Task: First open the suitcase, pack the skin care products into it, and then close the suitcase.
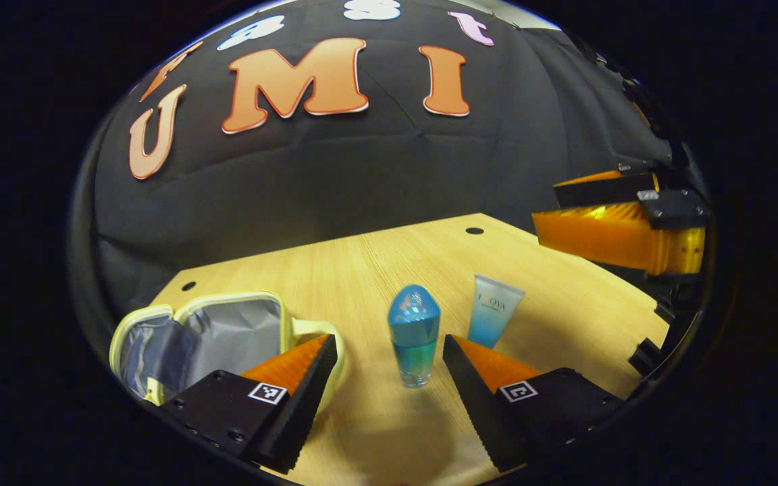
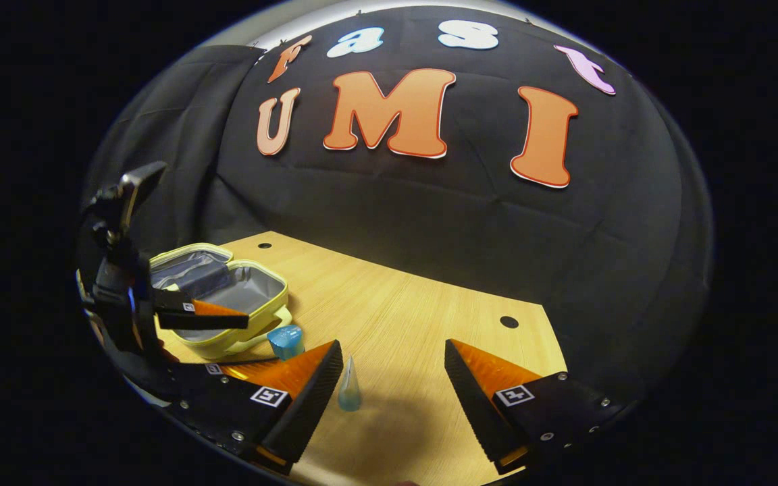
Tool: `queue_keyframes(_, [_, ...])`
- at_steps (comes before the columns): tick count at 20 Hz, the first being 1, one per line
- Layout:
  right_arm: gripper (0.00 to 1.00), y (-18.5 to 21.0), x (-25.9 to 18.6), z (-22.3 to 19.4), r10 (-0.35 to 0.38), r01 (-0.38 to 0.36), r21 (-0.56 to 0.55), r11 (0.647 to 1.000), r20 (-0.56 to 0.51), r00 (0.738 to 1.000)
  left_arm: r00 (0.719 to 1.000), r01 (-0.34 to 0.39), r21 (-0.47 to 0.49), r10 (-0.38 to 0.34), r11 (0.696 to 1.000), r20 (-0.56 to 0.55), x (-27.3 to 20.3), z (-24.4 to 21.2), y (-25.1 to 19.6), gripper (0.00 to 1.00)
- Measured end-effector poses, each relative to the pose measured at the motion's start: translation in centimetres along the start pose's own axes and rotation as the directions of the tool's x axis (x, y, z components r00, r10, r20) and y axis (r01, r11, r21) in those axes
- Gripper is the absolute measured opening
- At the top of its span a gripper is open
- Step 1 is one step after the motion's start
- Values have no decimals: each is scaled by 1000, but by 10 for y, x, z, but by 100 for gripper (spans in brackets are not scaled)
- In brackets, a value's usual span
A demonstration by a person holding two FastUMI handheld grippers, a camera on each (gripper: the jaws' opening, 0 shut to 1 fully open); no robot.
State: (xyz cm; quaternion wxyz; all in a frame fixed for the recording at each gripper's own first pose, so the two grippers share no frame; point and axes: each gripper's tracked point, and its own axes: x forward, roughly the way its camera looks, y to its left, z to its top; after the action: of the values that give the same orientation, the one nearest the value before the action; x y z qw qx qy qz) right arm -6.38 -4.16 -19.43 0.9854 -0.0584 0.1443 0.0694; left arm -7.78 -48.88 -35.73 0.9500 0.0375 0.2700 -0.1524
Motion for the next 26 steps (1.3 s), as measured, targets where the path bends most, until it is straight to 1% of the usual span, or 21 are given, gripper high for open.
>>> queue_keyframes(3, [96, 1, 7, -18, 13, -13, 9, 1000, -30, 999, 1000, 19, -52, -20, 998, -12, 25, -12, -9, 96])
queue_keyframes(4, [96, 3, 9, -23, 18, -17, 9, 1000, -35, 999, 1000, 22, -57, -23, 998, -18, 32, -14, -9, 90])
queue_keyframes(7, [96, 11, 18, -43, 48, -46, 16, 999, -72, 996, 999, 28, -71, -31, 997, -34, 50, -23, -14, 86])
queue_keyframes(8, [96, 16, 22, -48, 62, -61, 22, 998, -82, 995, 999, 40, -79, -42, 996, -26, 53, -22, -17, 73])
queue_keyframes(9, [96, 21, 24, -53, 79, -78, 24, 997, -88, 993, 999, 37, -74, -39, 997, -28, 57, -22, -18, 60])
queue_keyframes(10, [96, 29, 26, -60, 111, -109, 27, 994, -92, 990, 998, 47, -66, -49, 997, -30, 67, -24, -20, 48])
queue_keyframes(11, [96, 35, 31, -69, 127, -126, 16, 992, -106, 986, 998, 56, -57, -58, 997, -27, 55, -18, -21, 49])
queue_keyframes(12, [96, 40, 35, -81, 140, -141, 5, 990, -134, 981, 997, 60, -52, -62, 997, -43, 59, -19, -21, 44])
queue_keyframes(13, [97, 44, 38, -90, 150, -152, 2, 988, -154, 977, 997, 59, -48, -61, 997, -44, 57, -19, -21, 44])
queue_keyframes(14, [97, 46, 42, -95, 161, -162, 4, 987, -166, 973, 997, 59, -44, -61, 997, -48, 54, -19, -21, 46])
queue_keyframes(15, [97, 48, 46, -99, 166, -167, 9, 986, -175, 970, 998, 52, -41, -53, 998, -43, 49, -15, -18, 45])
queue_keyframes(16, [97, 53, 49, -100, 192, -191, 23, 981, -171, 966, 998, 33, -35, -35, 999, -55, 45, -14, -13, 45])
queue_keyframes(17, [96, 56, 56, -97, 201, -199, 30, 980, -147, 968, 998, 14, -31, -16, 999, -58, 41, -13, -7, 44])
queue_keyframes(18, [93, 59, 63, -98, 205, -203, 34, 979, -150, 967, 999, -3, -34, 1, 999, -52, 33, -9, 3, 45])
queue_keyframes(19, [88, 60, 71, -105, 211, -206, 44, 977, -190, 959, 998, -17, -38, 15, 999, -53, 38, -8, 11, 45])
queue_keyframes(20, [85, 61, 65, -109, 222, -213, 64, 975, -210, 952, 998, -33, -48, 30, 998, -53, 24, -6, 19, 44])
queue_keyframes(24, [78, 65, 75, -110, 220, -202, 102, 974, -221, 950, 996, -76, -85, 72, 993, -46, 4, 17, 48, 45])
queue_keyframes(25, [75, 65, 79, -113, 215, -194, 110, 975, -234, 948, 996, -81, -100, 77, 992, -42, -3, 23, 52, 44])
queue_keyframes(26, [74, 67, 82, -116, 212, -187, 120, 975, -246, 946, 995, -95, -93, 92, 991, -32, -10, 32, 58, 45])
